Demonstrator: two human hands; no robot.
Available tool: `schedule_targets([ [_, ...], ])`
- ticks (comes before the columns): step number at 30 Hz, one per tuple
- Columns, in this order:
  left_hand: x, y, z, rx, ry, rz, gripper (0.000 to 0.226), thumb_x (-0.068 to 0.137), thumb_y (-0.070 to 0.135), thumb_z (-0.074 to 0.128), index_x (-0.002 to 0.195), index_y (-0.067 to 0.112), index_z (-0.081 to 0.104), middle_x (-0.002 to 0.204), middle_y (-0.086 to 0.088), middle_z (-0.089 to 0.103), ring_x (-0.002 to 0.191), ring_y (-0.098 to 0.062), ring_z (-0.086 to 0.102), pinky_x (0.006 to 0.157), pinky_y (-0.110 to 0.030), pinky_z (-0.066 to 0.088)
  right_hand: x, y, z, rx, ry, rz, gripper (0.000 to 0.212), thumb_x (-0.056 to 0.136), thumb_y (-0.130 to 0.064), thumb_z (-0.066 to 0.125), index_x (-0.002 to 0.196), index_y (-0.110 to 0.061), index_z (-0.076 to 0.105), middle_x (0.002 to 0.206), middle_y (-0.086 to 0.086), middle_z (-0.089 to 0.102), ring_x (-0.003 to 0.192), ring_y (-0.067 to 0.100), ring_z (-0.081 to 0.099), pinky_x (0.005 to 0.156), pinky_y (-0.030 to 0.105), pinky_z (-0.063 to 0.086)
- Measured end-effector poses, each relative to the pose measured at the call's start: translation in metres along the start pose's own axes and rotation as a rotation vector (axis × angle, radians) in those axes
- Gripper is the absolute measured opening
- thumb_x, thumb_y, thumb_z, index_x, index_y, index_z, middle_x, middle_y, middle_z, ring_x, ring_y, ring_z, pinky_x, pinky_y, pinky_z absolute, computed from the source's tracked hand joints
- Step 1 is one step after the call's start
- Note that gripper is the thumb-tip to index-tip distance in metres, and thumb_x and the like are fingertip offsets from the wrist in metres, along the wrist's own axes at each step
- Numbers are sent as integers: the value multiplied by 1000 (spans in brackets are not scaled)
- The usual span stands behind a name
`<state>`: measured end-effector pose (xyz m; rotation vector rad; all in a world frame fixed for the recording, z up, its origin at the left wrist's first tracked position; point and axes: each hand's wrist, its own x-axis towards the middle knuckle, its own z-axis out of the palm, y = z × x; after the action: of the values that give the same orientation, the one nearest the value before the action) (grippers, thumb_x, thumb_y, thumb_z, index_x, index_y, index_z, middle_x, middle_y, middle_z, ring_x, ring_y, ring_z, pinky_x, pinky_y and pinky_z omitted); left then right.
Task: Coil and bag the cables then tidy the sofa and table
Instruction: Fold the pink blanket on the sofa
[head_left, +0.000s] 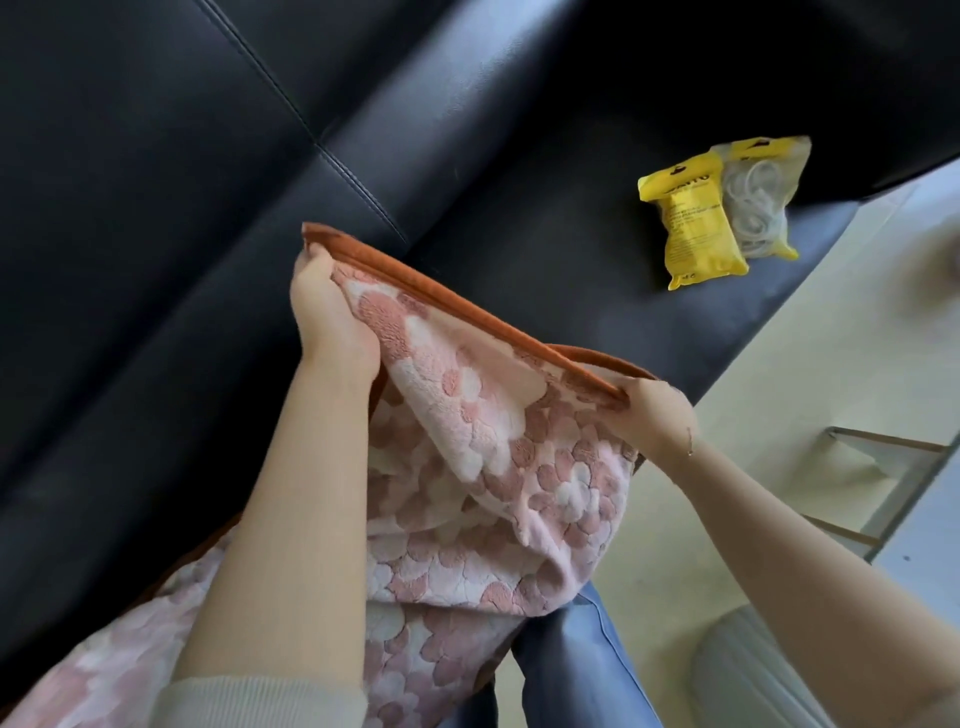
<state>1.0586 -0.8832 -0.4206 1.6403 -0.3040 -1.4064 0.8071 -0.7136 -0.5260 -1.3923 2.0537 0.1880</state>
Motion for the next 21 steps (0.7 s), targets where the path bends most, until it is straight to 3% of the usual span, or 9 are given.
schedule_targets([
  [2, -11, 8, 5, 185, -110, 103, 21, 93, 31, 62, 109, 17, 59, 100, -4, 66, 91, -19, 69, 78, -35, 55, -1, 12, 0, 12, -20, 112, 31, 89, -48, 56, 105, -24, 67, 80, -7, 61, 68, 19, 58, 60, 29, 51],
  [5, -17, 14, 1, 811, -277, 272, 56, 74, 25, 80, 119, 18, 46, 113, 1, 60, 104, -13, 61, 89, -33, 50, 0, 30, 4, 37, -59, 204, 34, 86, -52, 59, 103, -25, 67, 91, 2, 65, 77, 21, 56, 58, 27, 45],
  [8, -14, 14, -8, 1162, -347, 243, 73, 64, 25, 85, 122, 29, 42, 121, 5, 55, 116, -20, 54, 98, -43, 47, -2, 50, 9, -59, 28, 201, 29, 91, -44, 57, 107, -25, 71, 99, 3, 63, 96, 25, 46, 79, 33, 39],
  [10, -11, 11, -14, 1405, -338, 254, 61, 64, 29, 84, 114, 34, 50, 112, 10, 59, 114, -21, 54, 101, -43, 42, -1, 64, 12, -109, 77, 250, 32, 90, -46, 60, 104, -20, 73, 99, 3, 54, 101, 27, 42, 86, 35, 36],
  [13, -9, 4, -26, 1729, -186, 372, 11, 84, 33, 69, 92, 29, 63, 83, 9, 59, 96, -23, 55, 92, -38, 34, -2, 82, 7, -5, 112, 345, 17, 83, -34, 66, 93, -23, 75, 100, 4, 46, 102, 30, 40, 78, 35, 39],
  [15, -11, -2, -35, 1734, -85, 351, 15, 95, 37, 56, 86, 26, 62, 78, 5, 55, 92, -27, 51, 92, -42, 32, -3, 85, 0, 135, 97, 397, 13, 83, -26, 62, 87, -21, 74, 96, 4, 53, 95, 31, 47, 67, 32, 40],
  [17, -10, -10, -45, 1643, 2, 292, 15, 97, 38, 54, 94, 26, 64, 97, -4, 60, 105, -33, 52, 98, -48, 35, -4, 81, -4, 323, 108, 441, 16, 83, -17, 59, 84, -13, 74, 78, 7, 60, 77, 30, 55, 57, 29, 38],
  [18, -10, -12, -47, 1584, 33, 275, 21, 97, 37, 55, 109, 25, 67, 110, -9, 61, 113, -35, 51, 100, -50, 39, -4, 78, -5, 431, 141, 467, 16, 83, -12, 58, 84, -11, 74, 70, 8, 60, 70, 30, 56, 55, 29, 38],
  [21, -12, -12, -39, 1334, 70, 184, 40, 95, 33, 61, 133, 22, 59, 128, -9, 61, 118, -34, 55, 100, -42, 47, -13, 58, -6, 1015, 231, 535, 20, 84, 2, 57, 81, -11, 73, 76, 16, 66, 73, 34, 66, 67, 36, 56],
])
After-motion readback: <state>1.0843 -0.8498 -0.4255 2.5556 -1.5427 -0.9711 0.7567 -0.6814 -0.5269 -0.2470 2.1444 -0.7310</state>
